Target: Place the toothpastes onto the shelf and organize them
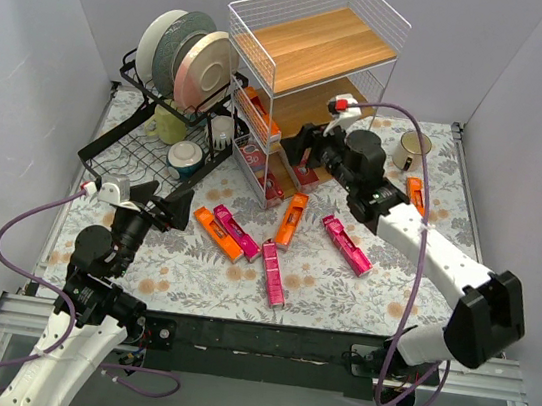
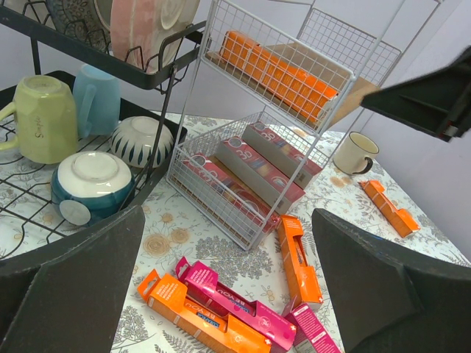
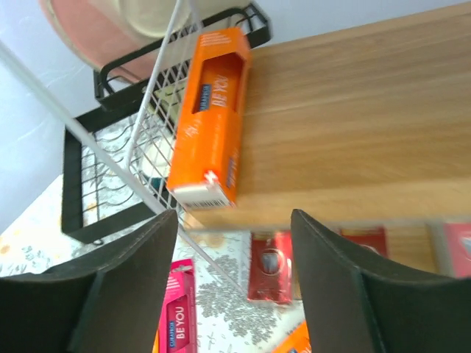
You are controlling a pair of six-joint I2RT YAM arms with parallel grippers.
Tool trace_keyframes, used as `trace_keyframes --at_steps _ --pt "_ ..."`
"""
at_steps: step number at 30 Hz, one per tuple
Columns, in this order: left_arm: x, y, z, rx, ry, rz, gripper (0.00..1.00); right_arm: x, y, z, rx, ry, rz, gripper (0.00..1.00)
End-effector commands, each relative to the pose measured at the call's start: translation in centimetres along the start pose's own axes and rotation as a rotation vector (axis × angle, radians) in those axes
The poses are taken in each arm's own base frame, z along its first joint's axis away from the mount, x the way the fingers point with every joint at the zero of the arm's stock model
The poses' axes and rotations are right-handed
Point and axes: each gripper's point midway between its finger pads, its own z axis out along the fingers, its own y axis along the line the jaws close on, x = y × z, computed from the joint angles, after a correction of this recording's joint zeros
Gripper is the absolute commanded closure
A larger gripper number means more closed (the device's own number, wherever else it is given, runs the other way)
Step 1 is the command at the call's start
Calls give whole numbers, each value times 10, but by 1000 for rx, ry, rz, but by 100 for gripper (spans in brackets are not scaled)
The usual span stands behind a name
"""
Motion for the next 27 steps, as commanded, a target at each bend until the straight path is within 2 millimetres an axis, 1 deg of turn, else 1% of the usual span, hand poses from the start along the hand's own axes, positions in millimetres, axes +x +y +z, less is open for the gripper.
trace_keyframes --at_steps 1,3,4,6,7,8,9,11,13,14,15,16,18,19,21,22,23,24,25,26,27 --pt "-14 -4 -2 8 -25 5 2 -20 -23 -36 145 -102 -19 23" --pt "-13 -3 -2 3 -25 3 2 -4 -33 -43 191 -83 0 21" --pt "-13 -3 -2 3 -25 5 2 15 -39 -49 213 -52 8 18" --pt "-14 -3 -1 3 -25 5 2 38 -49 -56 268 -15 41 16" --pt "-11 -2 -1 -1 -19 6 2 62 -53 -60 284 29 52 14" --pt "-13 -2 -1 1 -24 5 2 72 -56 -62 301 47 62 13" --pt "-12 -2 0 0 -20 7 2 83 -57 -63 313 66 78 13" --pt "-11 -2 0 0 -17 6 2 115 -58 -67 335 135 92 11" --pt "-10 -2 1 -1 -14 8 2 136 -53 -66 334 175 105 11" --pt "-10 -2 1 -1 -14 8 2 144 -53 -66 340 191 104 10" --pt "-10 -2 1 1 -13 8 2 150 -47 -64 332 206 97 11" --pt "-10 -2 1 1 -11 9 2 161 -47 -61 343 232 94 11" --pt "-9 -2 2 0 -7 8 2 169 -40 -56 336 250 88 11" --pt "-8 -2 2 -1 -4 8 2 180 -41 -52 341 276 90 11" --pt "-9 -2 2 0 -8 9 2 185 -34 -45 333 292 91 11" --pt "-8 -2 2 -2 -6 10 2 196 -34 -42 339 318 88 11" --pt "-9 -2 2 -1 -9 8 2 200 -35 -40 349 329 79 11" --pt "-8 -2 2 -2 -6 10 2 202 -30 -38 348 336 70 11" --pt "-10 -2 2 -1 -10 9 2 212 -32 -37 364 363 56 12" --pt "-10 -2 1 0 -10 11 2 219 -38 -40 398 387 36 12" --pt "-10 -2 1 -1 -12 11 2 224 -37 -41 406 403 24 12"
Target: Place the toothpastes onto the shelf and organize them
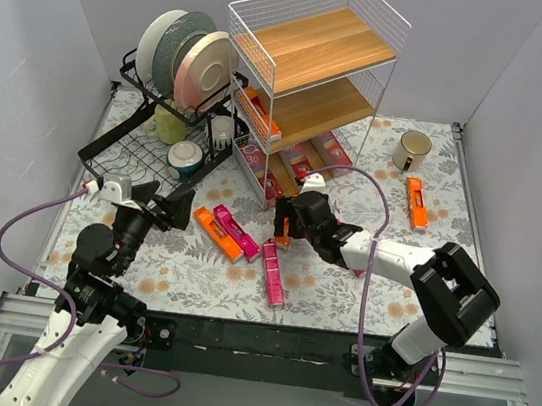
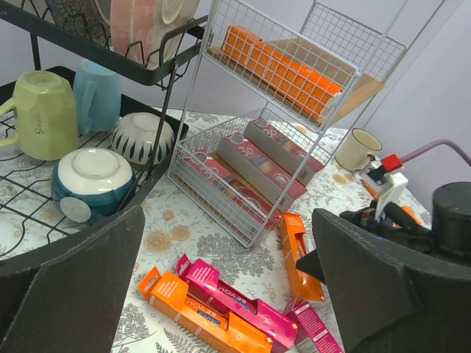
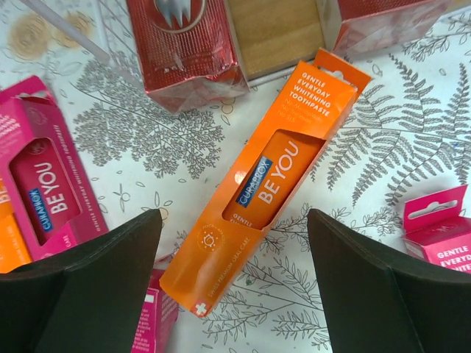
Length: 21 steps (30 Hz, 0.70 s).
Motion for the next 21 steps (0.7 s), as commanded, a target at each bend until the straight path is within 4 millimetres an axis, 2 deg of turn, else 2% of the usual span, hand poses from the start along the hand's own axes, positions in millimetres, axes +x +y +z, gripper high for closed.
trace_keyframes --at_steps 1,4,9,13,16,18,20,21 --pt "-13 -3 -1 2 -26 8 2 -5 1 9 78 -10 -13 13" --pt "-13 -2 -1 2 -26 9 2 11 -8 10 106 30 -33 13" --pt "-14 -3 -2 2 -27 7 2 25 -15 5 104 63 -86 15" --pt "-13 -2 -1 1 -24 9 2 26 -28 -8 127 58 -151 16" --pt "-12 -3 -1 4 -22 8 2 34 -47 -21 165 54 -193 16" --pt "-12 -3 0 4 -18 10 2 37 -50 -27 145 36 -202 17" --pt "-11 -3 0 5 -16 8 2 35 -39 -28 61 -4 -225 19" --pt "-11 -3 0 7 -16 8 2 39 -40 -32 40 -12 -236 20"
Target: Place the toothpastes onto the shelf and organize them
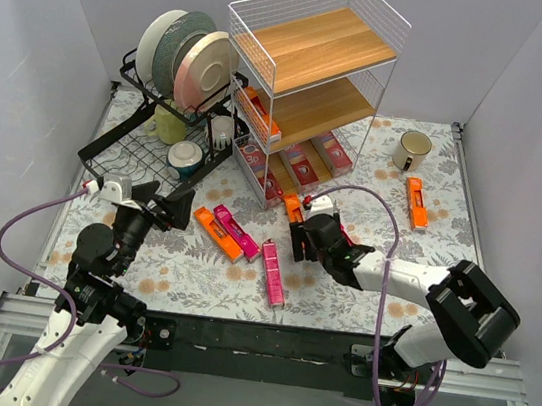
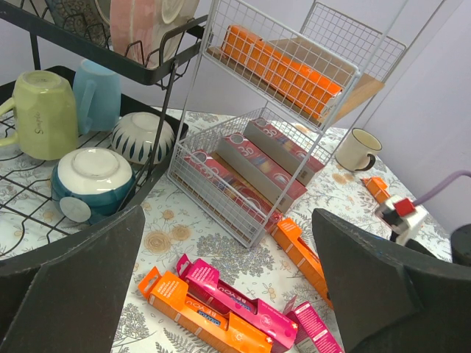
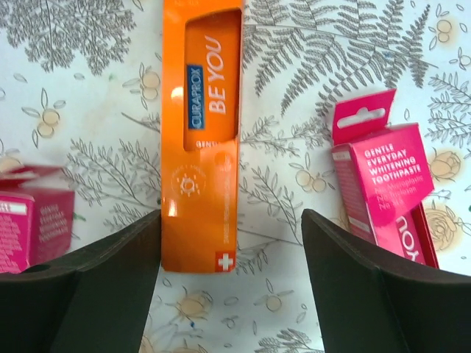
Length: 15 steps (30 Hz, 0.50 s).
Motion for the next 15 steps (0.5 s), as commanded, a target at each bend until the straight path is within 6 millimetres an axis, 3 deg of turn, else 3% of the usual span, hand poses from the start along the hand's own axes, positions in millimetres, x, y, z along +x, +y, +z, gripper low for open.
trace_keyframes --at_steps 1,6,7,9,12,13,15 --pt "-11 -3 1 7 -14 8 2 -16 7 -11 -95 -131 -50 21" --pt "-9 -3 1 7 -9 9 2 -24 18 -15 -183 -234 -73 25" --pt "-10 -4 1 8 -12 9 2 -13 16 -14 -185 -226 -78 25" --pt "-10 -3 1 7 -12 9 2 -17 18 -12 -199 -278 -62 29" --pt "-10 -4 1 9 -10 8 2 3 15 -6 -193 -267 -17 30" --pt "-10 -3 1 8 -10 9 2 -5 15 -6 -189 -308 8 30" --pt "-9 -3 1 7 -9 9 2 10 11 0 -170 -293 20 30"
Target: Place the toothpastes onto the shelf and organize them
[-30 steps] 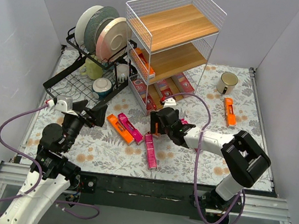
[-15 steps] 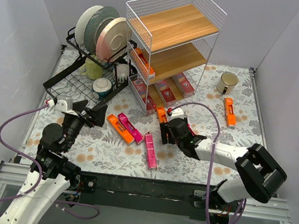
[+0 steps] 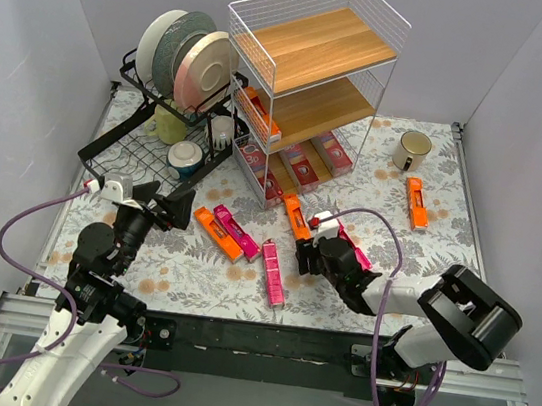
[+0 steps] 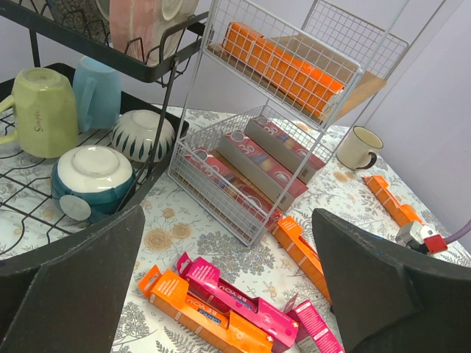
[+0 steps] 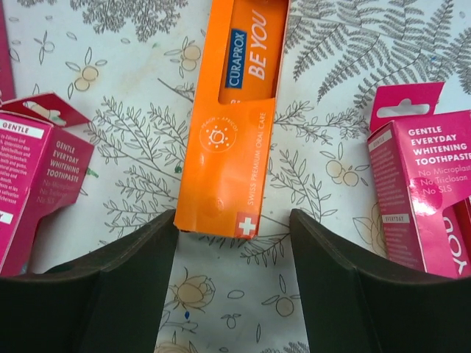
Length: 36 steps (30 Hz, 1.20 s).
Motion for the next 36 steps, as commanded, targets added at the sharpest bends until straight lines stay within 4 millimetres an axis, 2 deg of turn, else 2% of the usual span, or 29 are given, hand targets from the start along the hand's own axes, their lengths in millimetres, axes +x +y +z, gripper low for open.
trace_keyframes --at_steps 1,7,9,14,19,21,22,23,25,26,27,28,29,32,34,35,36 --pt "-11 -4 0 8 -17 8 2 -17 1 8 12 -142 80 31" --pt "-12 -4 0 7 -19 9 2 8 -8 13 69 -115 86 32" --pt "-13 -3 -1 6 -21 9 2 13 -8 13 75 -108 79 35" --pt "-13 -4 -1 7 -22 8 2 18 -9 13 81 -94 52 42" --pt "-13 -4 -1 7 -22 8 2 15 -3 10 45 -88 27 52" --pt "-13 -4 -1 7 -24 8 2 5 2 4 19 -109 26 55" --pt "-12 -4 -1 8 -20 8 2 9 3 2 7 -86 20 55" --pt "-13 -4 -1 7 -24 8 2 0 5 -3 -3 -104 28 55" --pt "-12 -4 -1 11 -19 8 2 5 5 -9 -12 -71 19 57" --pt "-13 -4 -1 10 -21 8 2 -7 7 -14 -24 -99 28 57" --pt "-13 -4 0 10 -21 8 2 -11 7 -17 -27 -99 27 58" --pt "-12 -4 0 12 -19 8 2 1 5 -22 -22 -39 2 58" --pt "-11 -4 0 10 -16 8 2 -17 7 -27 -32 -75 14 58" --pt "-12 -4 0 12 -17 10 2 -25 0 -44 -12 -51 -8 60" --pt "-11 -4 1 13 -15 10 2 -46 -7 -53 29 -79 -1 61" --pt "-11 -5 1 15 -13 10 2 -49 -12 -63 41 -73 -21 62" --pt "-10 -5 2 16 -12 10 2 -68 -12 -69 43 -108 -18 62"
